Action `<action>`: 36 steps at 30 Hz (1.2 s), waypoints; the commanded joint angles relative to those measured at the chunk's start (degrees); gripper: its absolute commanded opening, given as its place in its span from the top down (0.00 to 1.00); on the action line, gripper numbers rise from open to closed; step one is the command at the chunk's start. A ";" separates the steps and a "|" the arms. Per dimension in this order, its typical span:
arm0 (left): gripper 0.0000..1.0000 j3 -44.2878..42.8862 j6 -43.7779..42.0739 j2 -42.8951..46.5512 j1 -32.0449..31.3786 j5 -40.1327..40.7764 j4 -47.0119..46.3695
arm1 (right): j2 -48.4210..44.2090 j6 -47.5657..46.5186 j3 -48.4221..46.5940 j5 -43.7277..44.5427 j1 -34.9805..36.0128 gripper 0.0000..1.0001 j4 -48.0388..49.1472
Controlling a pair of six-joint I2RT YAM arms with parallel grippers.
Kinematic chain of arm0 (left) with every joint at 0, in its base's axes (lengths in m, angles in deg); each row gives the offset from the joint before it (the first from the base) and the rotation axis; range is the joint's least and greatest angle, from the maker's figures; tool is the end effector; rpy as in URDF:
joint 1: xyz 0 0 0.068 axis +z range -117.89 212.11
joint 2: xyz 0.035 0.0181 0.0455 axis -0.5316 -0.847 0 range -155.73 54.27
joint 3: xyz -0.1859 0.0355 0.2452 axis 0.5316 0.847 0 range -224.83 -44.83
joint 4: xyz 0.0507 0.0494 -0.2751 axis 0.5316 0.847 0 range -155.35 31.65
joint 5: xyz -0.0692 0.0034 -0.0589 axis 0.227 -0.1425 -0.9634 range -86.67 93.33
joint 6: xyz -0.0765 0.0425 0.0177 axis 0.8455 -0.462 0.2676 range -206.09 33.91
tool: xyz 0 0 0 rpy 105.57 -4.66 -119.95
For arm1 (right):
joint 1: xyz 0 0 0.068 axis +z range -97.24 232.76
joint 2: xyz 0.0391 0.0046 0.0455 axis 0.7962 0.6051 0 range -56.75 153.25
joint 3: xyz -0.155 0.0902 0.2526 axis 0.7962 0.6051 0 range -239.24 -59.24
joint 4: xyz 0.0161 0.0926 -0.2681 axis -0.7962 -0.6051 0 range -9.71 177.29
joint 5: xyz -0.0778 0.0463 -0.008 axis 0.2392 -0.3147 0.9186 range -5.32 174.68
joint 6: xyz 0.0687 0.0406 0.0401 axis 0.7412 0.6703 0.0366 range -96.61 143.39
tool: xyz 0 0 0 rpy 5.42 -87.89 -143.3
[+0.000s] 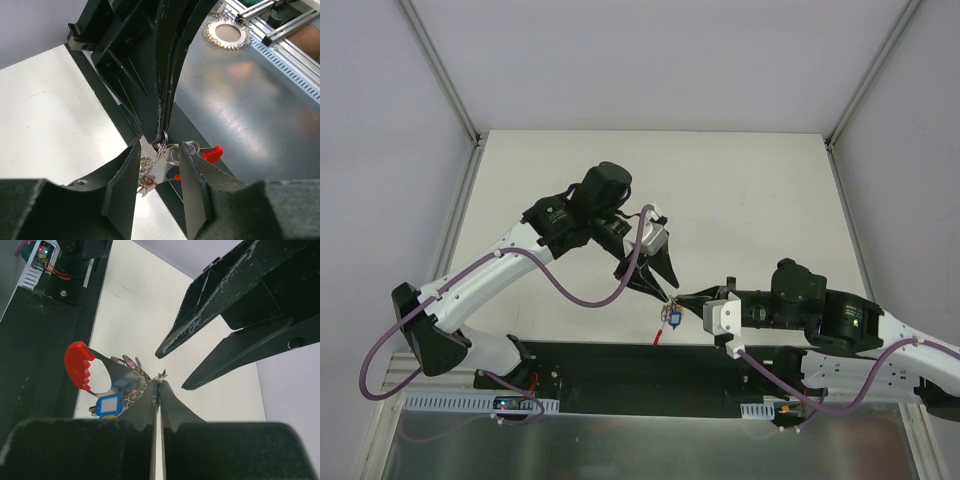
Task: Remove the keys from the keyring
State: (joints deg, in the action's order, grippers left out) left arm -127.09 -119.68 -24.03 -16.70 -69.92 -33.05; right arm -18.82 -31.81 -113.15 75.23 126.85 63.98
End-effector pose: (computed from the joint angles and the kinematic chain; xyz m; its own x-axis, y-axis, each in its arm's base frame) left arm 0.1457 -0.2822 0.4417 0.1666 0.0517 -0.9847 0.8160 -0.5679 0.1082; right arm 0.0354 0.1720 0.4115 0.7957 -0.1636 -0.5832 -0.5956 -0.0358 -0.8025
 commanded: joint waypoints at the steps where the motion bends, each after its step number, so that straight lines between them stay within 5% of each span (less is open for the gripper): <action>1: 0.65 1.40 -0.08 0.70 -0.58 2.41 -0.13 | -0.84 -1.49 -2.87 0.05 0.18 0.99 3.62; 10: 0.69 2.54 0.27 0.52 -0.49 2.59 -0.21 | -0.58 -1.40 -3.13 -0.30 0.18 0.99 3.71; 17: 0.83 3.24 0.01 0.87 -0.49 1.36 -0.21 | -0.49 -0.79 -3.04 0.31 0.18 0.99 4.24; 21: 1.00 3.86 -0.87 1.49 -0.49 0.92 -0.13 | -0.40 -0.44 -3.04 1.01 0.18 0.99 4.24; 25: 1.00 3.86 -0.78 1.84 -0.23 0.92 -0.74 | -0.32 -0.17 -2.78 1.45 0.18 0.99 3.36; 36: 1.00 12.64 24.31 4.82 3.28 -0.14 -28.67 | -0.84 -0.78 -1.02 4.97 0.53 0.99 1.16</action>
State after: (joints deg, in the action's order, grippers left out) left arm -117.23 -107.81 -22.37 -15.00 -69.46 -46.56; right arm -18.82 -32.16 -113.26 77.98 126.85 62.60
